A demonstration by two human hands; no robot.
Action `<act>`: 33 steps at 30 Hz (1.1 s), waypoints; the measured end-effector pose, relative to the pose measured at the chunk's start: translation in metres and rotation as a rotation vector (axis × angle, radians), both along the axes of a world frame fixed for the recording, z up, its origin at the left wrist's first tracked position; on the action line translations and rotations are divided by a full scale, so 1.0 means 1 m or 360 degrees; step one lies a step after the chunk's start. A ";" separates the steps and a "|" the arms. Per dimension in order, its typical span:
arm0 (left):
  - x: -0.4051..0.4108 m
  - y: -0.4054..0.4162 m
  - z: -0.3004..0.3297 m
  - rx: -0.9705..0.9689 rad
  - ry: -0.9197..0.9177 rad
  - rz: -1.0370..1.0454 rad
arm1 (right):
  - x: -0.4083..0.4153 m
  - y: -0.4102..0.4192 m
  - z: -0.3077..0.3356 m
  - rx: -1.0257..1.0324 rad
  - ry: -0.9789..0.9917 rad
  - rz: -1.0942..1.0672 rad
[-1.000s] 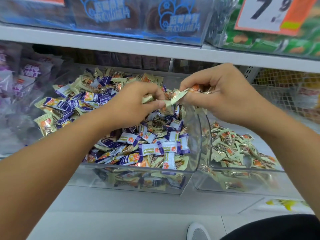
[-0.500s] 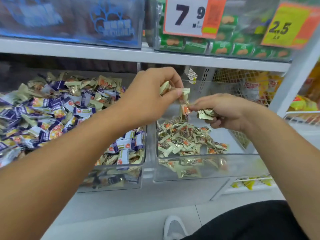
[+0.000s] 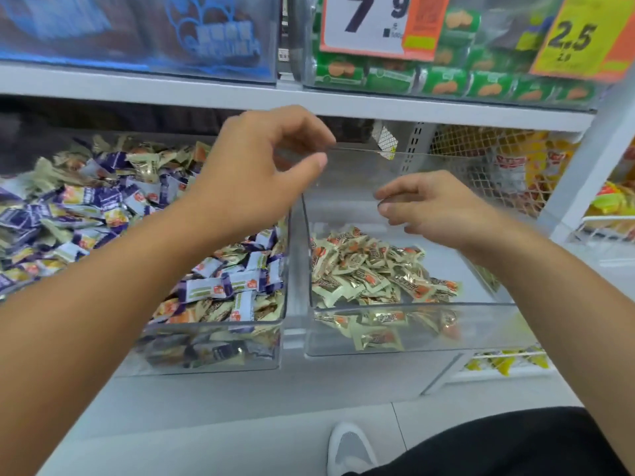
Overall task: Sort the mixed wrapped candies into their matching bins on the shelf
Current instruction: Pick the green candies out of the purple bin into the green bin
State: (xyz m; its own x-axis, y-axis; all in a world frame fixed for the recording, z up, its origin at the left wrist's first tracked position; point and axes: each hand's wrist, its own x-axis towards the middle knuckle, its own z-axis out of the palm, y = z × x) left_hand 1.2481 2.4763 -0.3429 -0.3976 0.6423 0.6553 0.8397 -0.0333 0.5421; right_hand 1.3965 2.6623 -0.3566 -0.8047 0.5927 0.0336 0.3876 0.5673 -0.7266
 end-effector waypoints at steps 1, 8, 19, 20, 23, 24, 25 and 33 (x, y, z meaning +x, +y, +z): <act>-0.005 -0.004 -0.002 0.0021 -0.0026 0.0048 | 0.002 -0.007 0.006 0.0206 0.0137 0.0021; -0.053 -0.073 -0.039 -0.1375 0.0168 -0.0070 | -0.037 -0.120 0.040 0.0813 0.0144 0.0774; -0.081 -0.107 -0.036 -0.1479 0.0268 0.0046 | -0.112 -0.160 0.021 0.1460 -0.1365 0.1087; -0.083 -0.109 -0.035 -0.1448 0.0264 0.0047 | -0.121 -0.156 0.018 0.1470 -0.1237 0.1091; -0.086 -0.113 -0.033 -0.1366 0.0272 0.0040 | -0.139 -0.142 0.015 0.1448 -0.0877 0.1060; -0.087 -0.114 -0.032 -0.1355 0.0269 0.0041 | -0.143 -0.138 0.014 0.1434 -0.0727 0.1009; -0.089 -0.114 -0.031 -0.1342 0.0268 0.0033 | -0.146 -0.133 0.012 0.1425 -0.0567 0.0934; -0.081 -0.116 -0.022 -0.1061 0.0317 -0.0035 | -0.107 -0.134 0.042 0.0979 -0.0395 0.1149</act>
State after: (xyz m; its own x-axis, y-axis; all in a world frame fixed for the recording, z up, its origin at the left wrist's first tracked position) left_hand 1.1670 2.3605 -0.3653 -0.2929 0.9396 0.1771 0.9282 0.2350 0.2884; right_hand 1.2896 2.5288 -0.3143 -0.9929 -0.1090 -0.0475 -0.0995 0.9805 -0.1696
